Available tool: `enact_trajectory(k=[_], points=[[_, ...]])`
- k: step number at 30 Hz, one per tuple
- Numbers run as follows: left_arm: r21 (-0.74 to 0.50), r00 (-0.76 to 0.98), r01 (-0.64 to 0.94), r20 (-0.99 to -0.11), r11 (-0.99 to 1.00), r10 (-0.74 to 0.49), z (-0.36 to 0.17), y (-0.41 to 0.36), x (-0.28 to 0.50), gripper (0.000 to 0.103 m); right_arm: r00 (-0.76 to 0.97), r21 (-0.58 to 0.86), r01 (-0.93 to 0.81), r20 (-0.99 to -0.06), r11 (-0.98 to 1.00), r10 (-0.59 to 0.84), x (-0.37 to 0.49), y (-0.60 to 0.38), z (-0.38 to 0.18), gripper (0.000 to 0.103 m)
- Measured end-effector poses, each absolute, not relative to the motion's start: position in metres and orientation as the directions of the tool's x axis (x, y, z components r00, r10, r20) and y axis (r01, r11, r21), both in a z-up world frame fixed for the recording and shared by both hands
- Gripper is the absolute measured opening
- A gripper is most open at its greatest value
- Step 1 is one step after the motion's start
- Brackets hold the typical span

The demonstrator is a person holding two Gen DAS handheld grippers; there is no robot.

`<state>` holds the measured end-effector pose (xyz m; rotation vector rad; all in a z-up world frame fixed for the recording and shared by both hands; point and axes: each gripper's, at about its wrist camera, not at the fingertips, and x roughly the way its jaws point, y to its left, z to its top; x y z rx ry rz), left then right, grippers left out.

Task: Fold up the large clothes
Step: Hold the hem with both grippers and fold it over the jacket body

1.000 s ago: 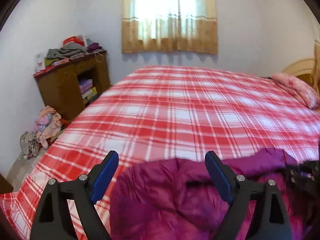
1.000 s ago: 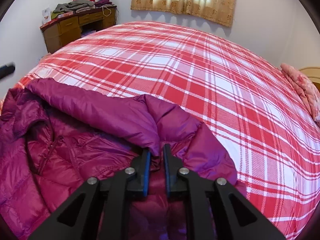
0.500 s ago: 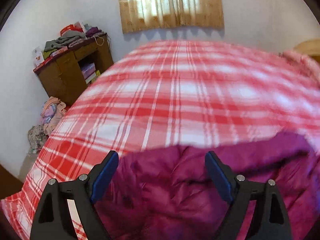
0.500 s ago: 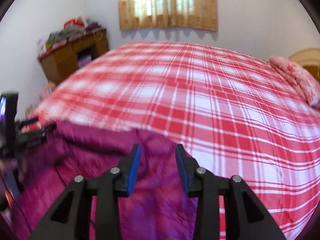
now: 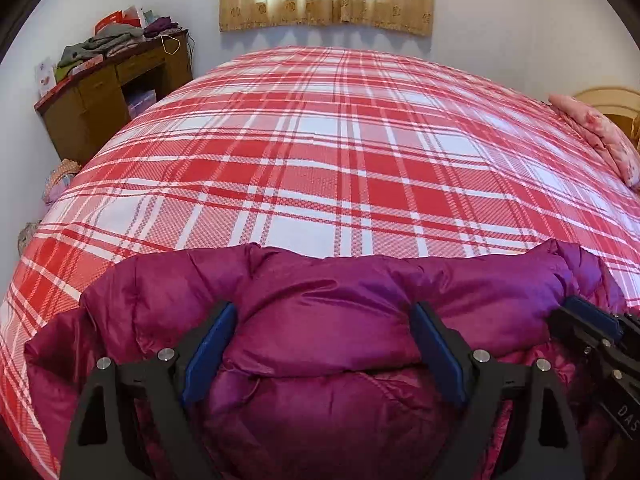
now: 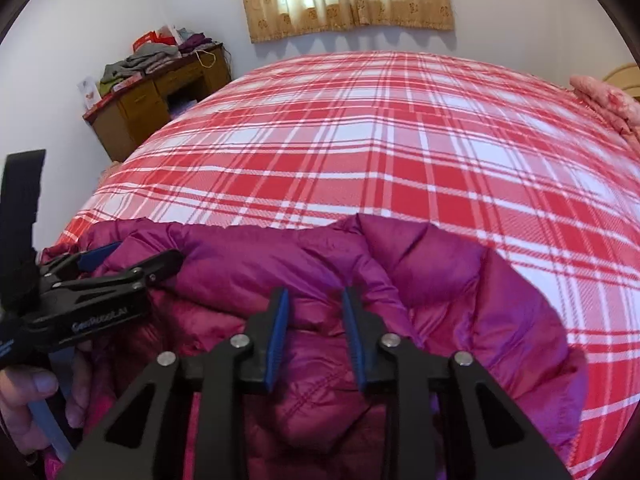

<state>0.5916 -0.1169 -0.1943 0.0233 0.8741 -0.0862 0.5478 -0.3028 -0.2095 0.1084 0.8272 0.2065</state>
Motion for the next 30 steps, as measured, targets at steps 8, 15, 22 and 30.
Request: enact_trajectory(k=[8, 15, 22, 30], points=[[0.021, 0.637, 0.080, -0.770, 0.997, -0.035, -0.202, -0.120, 0.591, 0.090, 0.654, 0.181, -0.138, -0.721, 0.974, 0.227, 0.550, -0.302, -0.218, 0.030], [0.047, 0.636, 0.076, -0.772, 0.996, -0.012, -0.204, -0.122, 0.594, 0.091, 0.654, 0.148, -0.136, -0.730, 0.980, 0.201, 0.551, -0.298, -0.220, 0.030], [0.059, 0.637, 0.075, -0.771, 0.995, -0.002, -0.204, -0.123, 0.593, 0.092, 0.656, 0.127, -0.133, -0.732, 0.983, 0.184, 0.551, -0.294, -0.221, 0.030], [0.064, 0.636, 0.074, -0.772, 0.995, 0.003, -0.205, -0.123, 0.593, 0.093, 0.657, 0.112, -0.130, -0.735, 0.985, 0.170, 0.552, -0.293, -0.222, 0.030]])
